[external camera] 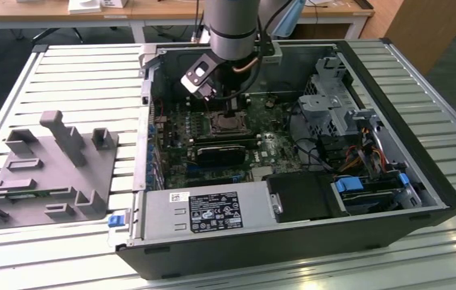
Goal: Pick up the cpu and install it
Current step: 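Install the first cpu locking lever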
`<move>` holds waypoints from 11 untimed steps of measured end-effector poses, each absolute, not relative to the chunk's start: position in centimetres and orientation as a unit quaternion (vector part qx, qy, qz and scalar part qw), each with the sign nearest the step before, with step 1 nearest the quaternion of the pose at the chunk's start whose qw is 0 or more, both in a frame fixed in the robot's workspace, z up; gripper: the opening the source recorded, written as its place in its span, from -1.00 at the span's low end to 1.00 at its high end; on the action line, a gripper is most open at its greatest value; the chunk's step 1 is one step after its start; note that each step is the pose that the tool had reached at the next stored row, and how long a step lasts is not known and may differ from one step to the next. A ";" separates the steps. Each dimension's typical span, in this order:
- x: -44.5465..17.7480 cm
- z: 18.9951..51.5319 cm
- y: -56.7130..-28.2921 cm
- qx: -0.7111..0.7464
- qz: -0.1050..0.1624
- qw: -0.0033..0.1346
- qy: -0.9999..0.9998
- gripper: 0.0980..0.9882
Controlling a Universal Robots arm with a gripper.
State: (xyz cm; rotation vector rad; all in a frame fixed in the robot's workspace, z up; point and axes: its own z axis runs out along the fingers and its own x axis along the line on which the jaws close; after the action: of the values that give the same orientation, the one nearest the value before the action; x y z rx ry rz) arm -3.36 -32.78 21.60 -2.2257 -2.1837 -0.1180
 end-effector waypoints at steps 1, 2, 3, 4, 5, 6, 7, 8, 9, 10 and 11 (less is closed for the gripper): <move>-3.4 21.6 -32.8 -0.713 -0.038 0.011 -0.700 -0.98; -3.4 21.7 -32.8 -0.713 -0.038 0.011 -0.700 -0.98; -3.4 21.7 -32.8 -0.713 -0.038 0.011 -0.700 -0.98; -3.4 21.8 -32.8 -0.713 -0.038 0.011 -0.700 -0.98; -3.4 21.9 -32.8 -0.713 -0.038 0.011 -0.700 -0.98; -3.4 22.1 -32.8 -0.713 -0.038 0.011 -0.700 -0.98; -3.4 22.4 -32.8 -0.713 -0.038 0.011 -0.700 -0.98; -3.4 22.6 -32.8 -0.713 -0.038 0.011 -0.700 -0.98; -3.4 23.0 -32.8 -0.713 -0.038 0.011 -0.700 -0.98; -3.4 23.4 -32.8 -0.713 -0.038 0.011 -0.700 -0.98; -3.4 23.8 -32.8 -0.713 -0.038 0.011 -0.700 -0.98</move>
State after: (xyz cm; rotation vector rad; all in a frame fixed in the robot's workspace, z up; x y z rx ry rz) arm -3.40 -32.78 23.80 -2.2257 -2.1837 -0.1180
